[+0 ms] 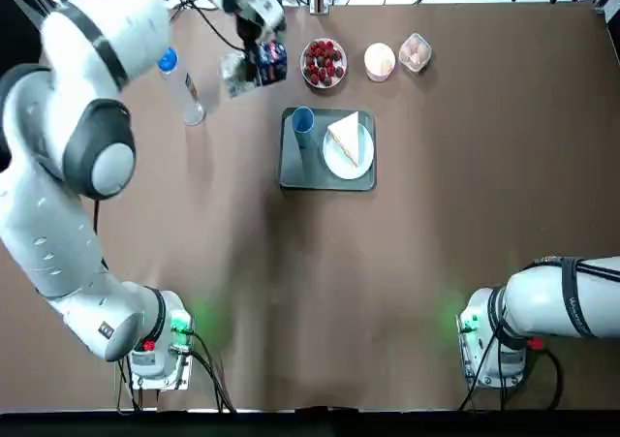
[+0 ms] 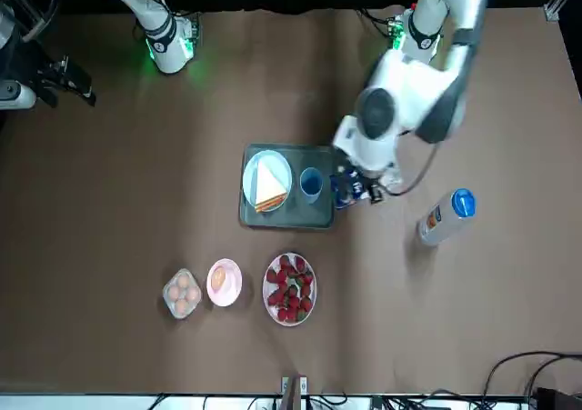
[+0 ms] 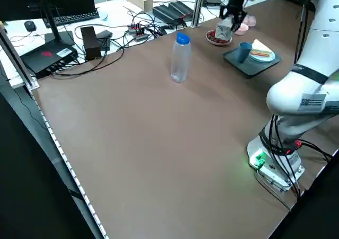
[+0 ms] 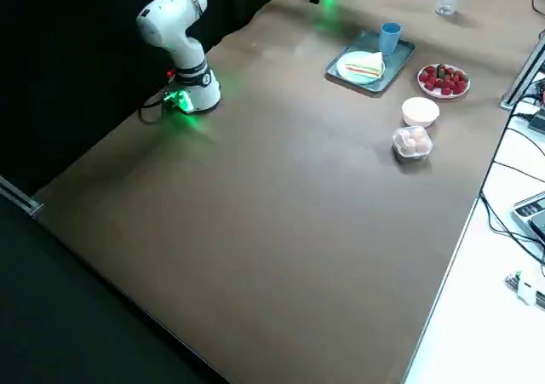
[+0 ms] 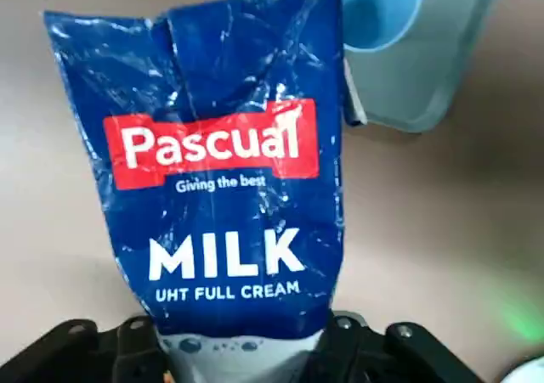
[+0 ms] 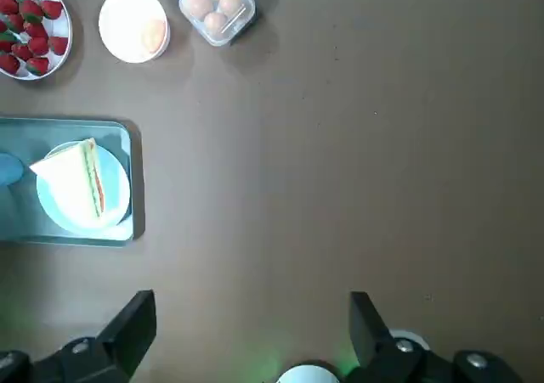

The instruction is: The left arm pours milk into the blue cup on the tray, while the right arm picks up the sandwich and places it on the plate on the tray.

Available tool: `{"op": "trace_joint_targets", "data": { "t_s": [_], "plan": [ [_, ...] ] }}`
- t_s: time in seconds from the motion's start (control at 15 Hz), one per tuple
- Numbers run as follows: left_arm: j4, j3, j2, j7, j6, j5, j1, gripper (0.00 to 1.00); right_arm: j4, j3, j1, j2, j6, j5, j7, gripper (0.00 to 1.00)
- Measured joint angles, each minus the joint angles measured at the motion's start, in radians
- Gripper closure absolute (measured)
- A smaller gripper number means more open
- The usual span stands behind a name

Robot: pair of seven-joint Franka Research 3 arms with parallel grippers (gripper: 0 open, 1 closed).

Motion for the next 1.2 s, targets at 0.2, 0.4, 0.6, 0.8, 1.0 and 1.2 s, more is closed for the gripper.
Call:
{"op": "trace_joint_targets", "data": {
  "t_s": [0.2,0.4,0.6,0.8,1.0,1.2],
  "plan": [
    [0.002,-0.003,-0.071,0.144,-0.081,-0.179,0.133,0.50,0.000,0.000,0.000,0.000,0.000,0.000,0.000,0.00],
    [0.003,-0.006,-0.134,0.284,-0.228,-0.418,0.321,0.50,0.000,-0.001,0.000,0.000,0.000,0.000,0.000,0.00],
    [0.012,-0.009,-0.140,0.434,-0.348,-0.539,0.483,0.50,0.000,-0.003,0.000,0.000,0.000,-0.001,0.000,0.00],
    [0.027,-0.010,-0.141,0.601,-0.462,-0.631,0.651,0.50,0.000,-0.004,0.000,-0.001,0.000,-0.001,0.000,0.00],
    [0.026,-0.010,-0.134,0.761,-0.550,-0.678,0.805,0.50,0.000,-0.005,0.000,-0.002,0.000,-0.001,0.000,0.00],
    [0.024,-0.009,-0.091,0.958,-0.570,-0.725,0.951,0.50,0.000,-0.005,0.000,-0.002,0.000,-0.001,0.000,0.00]
  ]
}}
